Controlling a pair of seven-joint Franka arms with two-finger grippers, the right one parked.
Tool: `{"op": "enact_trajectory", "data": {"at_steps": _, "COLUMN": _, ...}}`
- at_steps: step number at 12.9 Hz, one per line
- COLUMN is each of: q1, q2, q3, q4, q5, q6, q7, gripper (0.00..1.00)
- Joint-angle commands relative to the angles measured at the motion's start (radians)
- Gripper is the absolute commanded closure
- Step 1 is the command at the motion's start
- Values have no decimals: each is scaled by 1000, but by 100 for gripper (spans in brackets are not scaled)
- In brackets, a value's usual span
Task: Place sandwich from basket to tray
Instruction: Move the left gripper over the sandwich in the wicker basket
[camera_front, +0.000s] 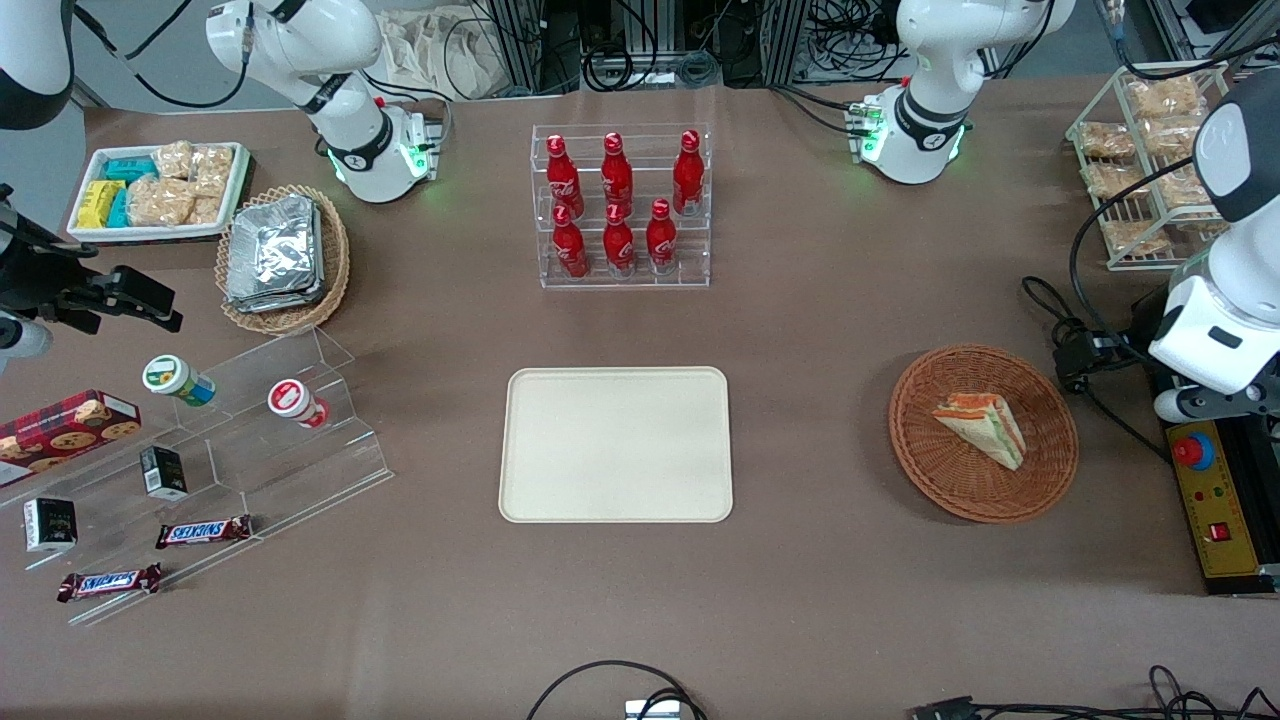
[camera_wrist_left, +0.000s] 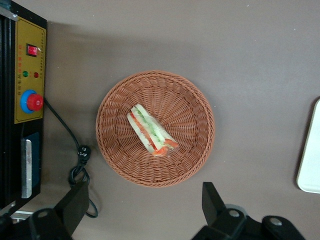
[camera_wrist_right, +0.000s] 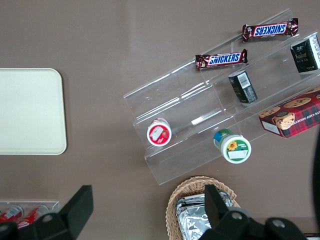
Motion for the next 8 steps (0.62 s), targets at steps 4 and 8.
{"op": "enact_trajectory", "data": {"at_steps": 4, "q1": -7, "q2": 56, "q3": -2, "q4": 65, "q5": 15, "q6": -24, "q7": -2, "gripper": 0}}
{"op": "enact_trajectory", "data": {"at_steps": 8, "q1": -13, "q2": 84, "q3": -2, "q4": 4, "q5": -17, "q6": 37, "q7": -255, "gripper": 0}}
